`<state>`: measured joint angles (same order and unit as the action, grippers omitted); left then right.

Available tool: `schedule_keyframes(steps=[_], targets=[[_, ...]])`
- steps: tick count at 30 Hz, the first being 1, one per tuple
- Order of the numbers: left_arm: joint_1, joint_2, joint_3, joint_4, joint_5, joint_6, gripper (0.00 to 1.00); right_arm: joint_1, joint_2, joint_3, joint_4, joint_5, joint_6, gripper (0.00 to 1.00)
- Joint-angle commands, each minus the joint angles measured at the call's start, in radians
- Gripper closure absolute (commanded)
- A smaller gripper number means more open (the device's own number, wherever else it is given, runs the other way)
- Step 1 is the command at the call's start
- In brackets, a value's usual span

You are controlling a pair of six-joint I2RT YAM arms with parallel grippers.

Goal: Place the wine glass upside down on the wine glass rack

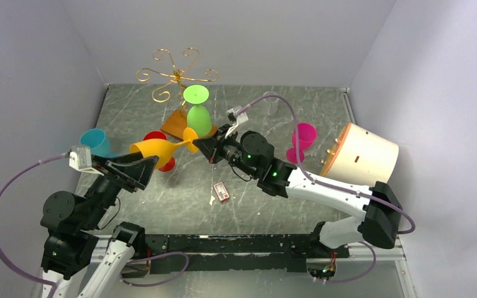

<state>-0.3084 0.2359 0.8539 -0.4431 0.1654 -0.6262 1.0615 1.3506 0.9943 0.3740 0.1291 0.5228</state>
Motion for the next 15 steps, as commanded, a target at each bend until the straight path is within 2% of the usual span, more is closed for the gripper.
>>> schedule_keyframes(steps=[1, 7, 11, 15], targets=[[0.002, 0.026, 0.025, -0.014, 0.023, 0.048, 0.24, 0.002, -0.071, -0.012, 0.022, 0.082, -0.153, 1.0], [0.002, 0.075, 0.035, -0.02, 0.157, 0.076, 0.14, 0.002, -0.109, -0.027, 0.017, 0.201, -0.358, 1.0], [0.002, 0.103, 0.024, -0.033, 0.224, 0.057, 0.12, 0.002, -0.141, -0.031, -0.003, 0.231, -0.467, 1.0], [0.002, 0.126, 0.025, -0.048, 0.268, 0.057, 0.15, 0.003, -0.178, -0.045, 0.006, 0.245, -0.58, 1.0]])
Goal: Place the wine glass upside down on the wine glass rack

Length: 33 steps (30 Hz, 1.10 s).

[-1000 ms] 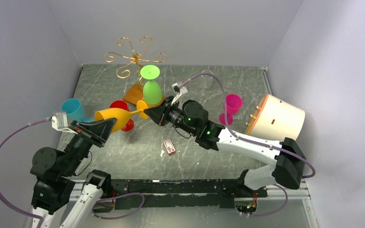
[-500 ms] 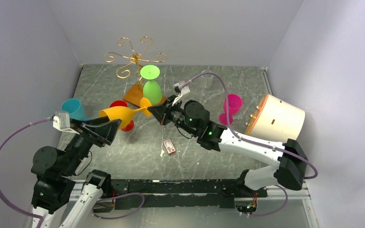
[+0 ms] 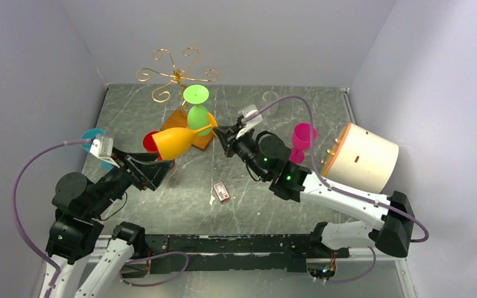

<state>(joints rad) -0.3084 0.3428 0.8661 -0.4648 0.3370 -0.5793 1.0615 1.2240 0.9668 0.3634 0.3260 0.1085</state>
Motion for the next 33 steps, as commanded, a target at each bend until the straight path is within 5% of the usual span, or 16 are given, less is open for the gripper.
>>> schedule_keyframes(steps=[1, 9, 19, 23, 33], targets=[[0.002, 0.025, 0.017, -0.031, 0.102, 0.008, 0.16, 0.003, -0.064, -0.028, 0.027, 0.029, -0.209, 1.0], [0.002, 0.062, 0.069, -0.102, 0.114, -0.056, 0.2, 0.002, -0.183, -0.186, 0.174, -0.112, -0.605, 1.0], [0.001, 0.134, 0.144, -0.107, 0.149, -0.159, 0.28, 0.013, -0.24, -0.239, 0.162, -0.345, -0.993, 1.0], [0.002, 0.179, 0.156, -0.1, 0.199, -0.249, 0.39, 0.041, -0.26, -0.267, 0.17, -0.456, -1.136, 1.0], [0.002, 0.235, 0.097, 0.078, 0.363, -0.446, 0.47, 0.204, -0.194, -0.248, 0.179, -0.332, -1.426, 1.0]])
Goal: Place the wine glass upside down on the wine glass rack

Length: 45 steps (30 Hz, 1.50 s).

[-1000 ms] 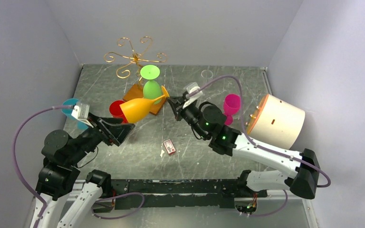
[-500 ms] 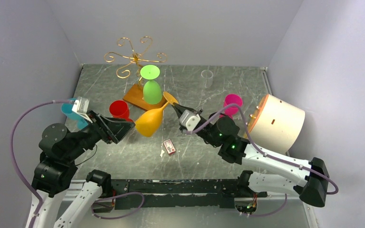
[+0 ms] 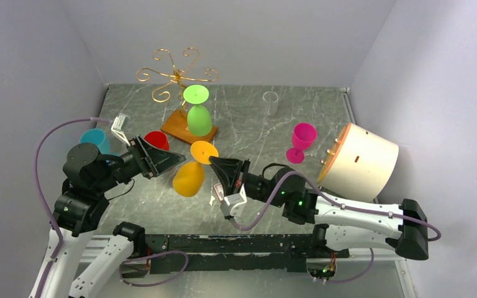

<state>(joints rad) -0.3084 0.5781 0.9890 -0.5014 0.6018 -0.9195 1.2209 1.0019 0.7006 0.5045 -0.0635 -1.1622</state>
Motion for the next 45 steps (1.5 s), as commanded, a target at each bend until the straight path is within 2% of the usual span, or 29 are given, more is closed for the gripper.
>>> schedule_keyframes(steps=[1, 6, 17, 19, 25, 27, 32, 38, 39, 40, 42, 45], targets=[[0.002, 0.003, -0.032, 0.117, 0.105, -0.113, 0.46, 0.062, 0.036, 0.019, 0.045, 0.072, -0.175, 1.0], [0.002, 0.023, -0.035, 0.096, 0.124, -0.111, 0.49, 0.126, 0.071, 0.024, 0.064, 0.141, -0.255, 1.0], [0.002, 0.045, -0.028, -0.026, 0.035, -0.017, 0.56, 0.19, 0.115, 0.025, 0.094, 0.195, -0.299, 1.0], [0.002, 0.052, -0.035, -0.025, 0.044, -0.012, 0.62, 0.194, 0.118, 0.021, 0.106, 0.2, -0.303, 1.0], [0.002, 0.059, -0.043, -0.015, 0.05, 0.005, 0.9, 0.206, 0.116, 0.025, 0.084, 0.218, -0.281, 1.0], [0.001, 0.067, -0.025, -0.02, 0.045, 0.013, 0.93, 0.207, 0.113, 0.026, 0.071, 0.219, -0.247, 0.98], [0.002, 0.066, -0.004, -0.031, 0.016, 0.051, 0.93, 0.207, 0.108, -0.02, 0.116, 0.227, -0.195, 0.65], [0.002, 0.016, -0.045, 0.02, -0.014, 0.008, 0.93, 0.206, 0.028, -0.09, 0.114, 0.233, -0.04, 0.25], [0.002, 0.012, -0.041, 0.015, -0.024, 0.011, 0.93, 0.207, 0.012, -0.104, 0.119, 0.232, -0.021, 0.18], [0.001, 0.007, -0.035, 0.011, -0.038, 0.016, 0.93, 0.207, -0.002, -0.128, 0.129, 0.233, 0.002, 0.03], [0.001, -0.004, -0.019, 0.0, -0.072, 0.049, 0.93, 0.207, -0.034, -0.158, 0.15, 0.235, 0.048, 0.0], [0.002, -0.029, 0.009, -0.047, -0.204, 0.062, 0.93, 0.207, -0.076, -0.195, 0.179, 0.24, 0.116, 0.0]])
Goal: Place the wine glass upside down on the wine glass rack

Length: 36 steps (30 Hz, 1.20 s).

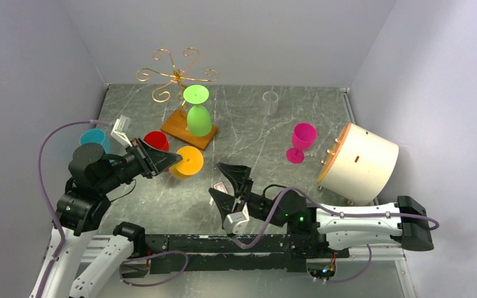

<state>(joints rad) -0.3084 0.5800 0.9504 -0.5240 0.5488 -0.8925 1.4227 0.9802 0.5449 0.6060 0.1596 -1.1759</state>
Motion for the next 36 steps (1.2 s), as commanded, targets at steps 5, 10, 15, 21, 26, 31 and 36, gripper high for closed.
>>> schedule_keyframes(steps=[5, 10, 15, 21, 26, 31, 36], targets=[[0.002, -0.056, 0.093, -0.079, -0.409, 0.07, 0.93, 0.005, -0.104, -0.057, 0.073, 0.019, 0.227, 0.0], [0.001, -0.031, 0.152, -0.088, -0.619, 0.108, 0.93, 0.005, -0.131, -0.05, 0.047, 0.024, 0.276, 0.0], [0.001, 0.037, 0.196, -0.058, -0.758, 0.137, 0.93, 0.004, -0.159, -0.064, 0.04, 0.014, 0.314, 0.0], [0.002, 0.147, 0.251, 0.038, -0.9, 0.172, 0.93, 0.005, -0.2, -0.079, 0.021, 0.005, 0.336, 0.0], [0.002, 0.254, 0.296, 0.131, -0.945, 0.183, 0.93, 0.005, -0.234, -0.076, -0.019, 0.0, 0.348, 0.0], [0.071, 0.347, 0.337, 0.219, -0.882, 0.155, 0.93, 0.005, -0.251, -0.079, -0.008, -0.017, 0.39, 0.0], [0.322, 0.426, 0.349, 0.269, -0.605, 0.043, 0.93, 0.005, -0.229, -0.067, 0.012, -0.023, 0.444, 0.0]])
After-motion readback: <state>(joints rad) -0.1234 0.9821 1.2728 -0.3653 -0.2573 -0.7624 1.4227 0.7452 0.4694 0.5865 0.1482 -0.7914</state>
